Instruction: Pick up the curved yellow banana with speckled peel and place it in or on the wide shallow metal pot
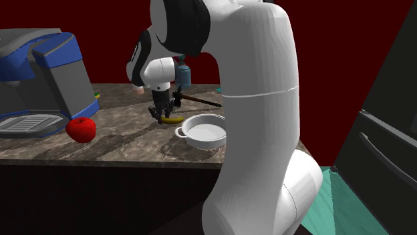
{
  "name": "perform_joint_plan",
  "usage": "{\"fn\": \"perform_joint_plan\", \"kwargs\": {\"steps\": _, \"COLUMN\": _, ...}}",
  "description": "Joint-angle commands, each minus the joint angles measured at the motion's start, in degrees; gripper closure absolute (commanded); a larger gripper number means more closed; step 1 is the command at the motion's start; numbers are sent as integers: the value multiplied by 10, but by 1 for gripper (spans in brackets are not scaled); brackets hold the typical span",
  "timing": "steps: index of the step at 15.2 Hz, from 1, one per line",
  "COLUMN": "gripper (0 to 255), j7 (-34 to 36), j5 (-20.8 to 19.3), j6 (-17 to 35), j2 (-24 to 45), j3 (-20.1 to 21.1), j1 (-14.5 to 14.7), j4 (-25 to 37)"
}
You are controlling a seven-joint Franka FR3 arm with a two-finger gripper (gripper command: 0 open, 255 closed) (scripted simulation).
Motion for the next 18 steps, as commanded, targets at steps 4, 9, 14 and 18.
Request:
{"fn": "perform_joint_plan", "kwargs": {"steps": 4, "gripper": 255, "j7": 2, "j5": -2, "j6": -31, "j2": -16, "j3": -1, "j1": 0, "j4": 14}}
{"fn": "perform_joint_plan", "kwargs": {"steps": 9, "gripper": 255, "j7": 5, "j5": -5, "j6": -65, "j2": -32, "j3": -1, "j1": 1, "j4": 33}}
{"fn": "perform_joint_plan", "kwargs": {"steps": 14, "gripper": 255, "j7": 7, "j5": -7, "j6": -100, "j2": -45, "j3": -2, "j1": 1, "j4": 55}}
{"fn": "perform_joint_plan", "kwargs": {"steps": 18, "gripper": 255, "j7": 8, "j5": -8, "j6": -128, "j2": -53, "j3": -2, "j1": 1, "j4": 75}}
